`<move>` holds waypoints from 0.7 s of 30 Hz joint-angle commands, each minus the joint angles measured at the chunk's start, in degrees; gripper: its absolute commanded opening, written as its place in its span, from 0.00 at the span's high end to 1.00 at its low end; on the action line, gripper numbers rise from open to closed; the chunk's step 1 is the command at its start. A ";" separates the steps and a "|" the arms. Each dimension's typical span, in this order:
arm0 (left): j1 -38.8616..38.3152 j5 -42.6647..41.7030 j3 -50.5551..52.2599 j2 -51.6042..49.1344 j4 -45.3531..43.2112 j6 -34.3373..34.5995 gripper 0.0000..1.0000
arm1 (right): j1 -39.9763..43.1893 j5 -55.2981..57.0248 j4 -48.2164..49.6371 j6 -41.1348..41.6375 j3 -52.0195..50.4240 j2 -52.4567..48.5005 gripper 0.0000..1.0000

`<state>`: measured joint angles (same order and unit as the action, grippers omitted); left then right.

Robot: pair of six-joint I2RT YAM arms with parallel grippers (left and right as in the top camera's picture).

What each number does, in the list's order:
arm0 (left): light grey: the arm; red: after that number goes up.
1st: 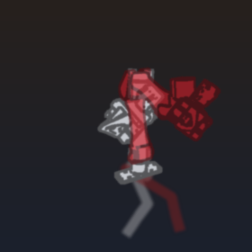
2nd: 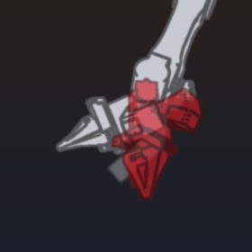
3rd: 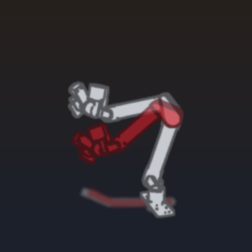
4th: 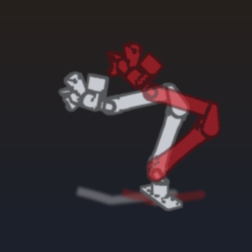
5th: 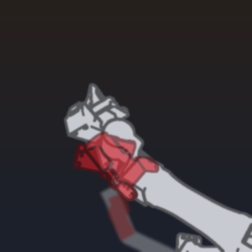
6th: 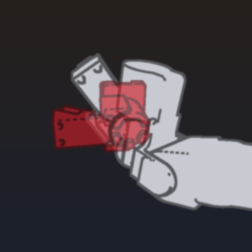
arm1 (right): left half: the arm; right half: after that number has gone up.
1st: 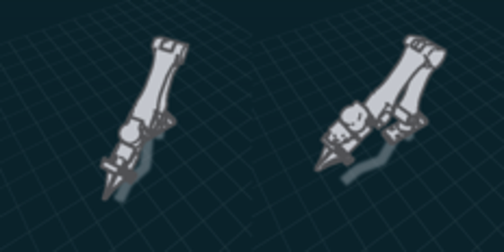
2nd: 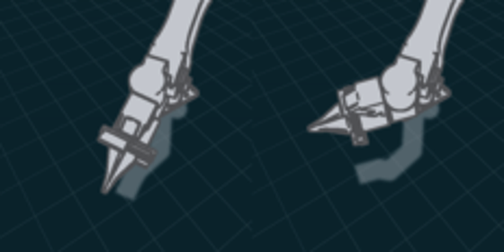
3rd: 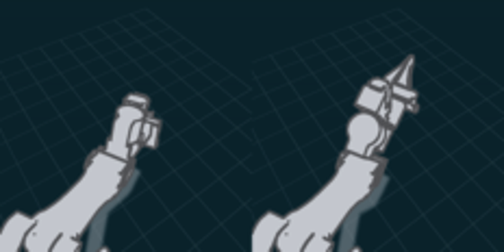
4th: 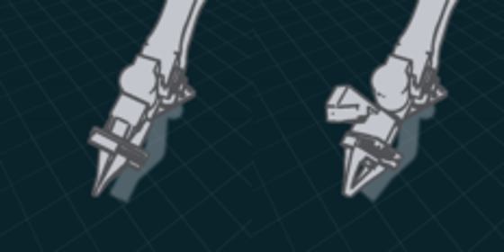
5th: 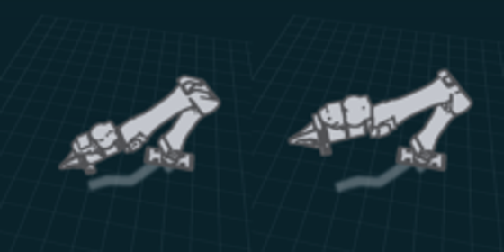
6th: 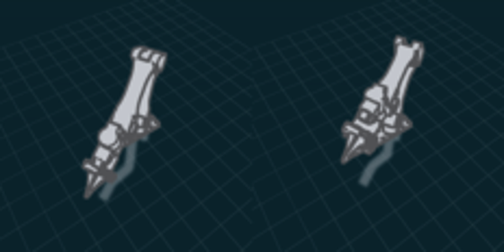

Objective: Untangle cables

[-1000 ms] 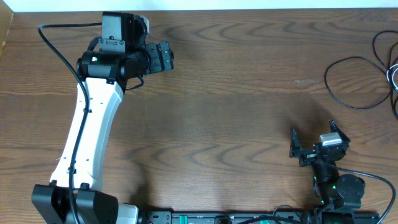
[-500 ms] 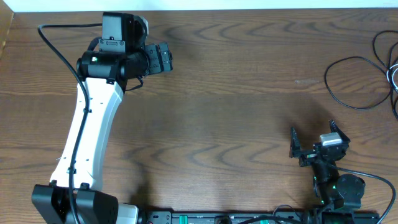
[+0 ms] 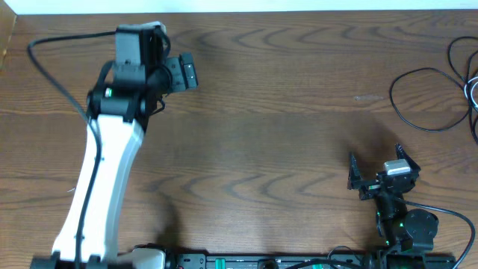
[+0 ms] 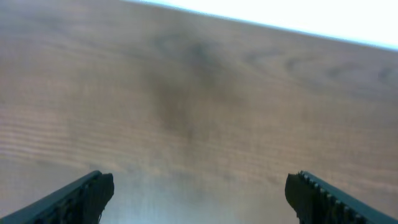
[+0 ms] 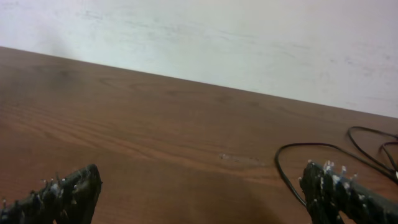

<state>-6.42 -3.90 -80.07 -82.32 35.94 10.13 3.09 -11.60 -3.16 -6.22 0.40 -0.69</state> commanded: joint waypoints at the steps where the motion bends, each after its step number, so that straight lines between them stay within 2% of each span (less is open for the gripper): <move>1: 0.68 2.45 7.74 6.80 -6.73 -3.91 0.06 | 0.13 -0.52 -0.17 1.03 -0.09 0.35 0.01; 4: 2.38 2.40 19.45 14.97 -17.35 -3.91 0.06 | 0.13 -0.52 -0.17 1.03 -0.09 0.35 0.01; 10: 5.66 1.53 35.63 26.71 -29.83 -3.98 0.06 | 0.13 -0.52 -0.17 1.03 -0.09 0.35 0.01; 21: 11.34 1.55 60.22 52.19 -39.30 -4.09 0.06 | 0.13 -0.52 -0.17 1.03 -0.09 0.33 0.01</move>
<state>3.73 -2.63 -23.18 -34.76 -2.55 7.03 3.09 -11.77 -3.14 -6.04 0.40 -0.69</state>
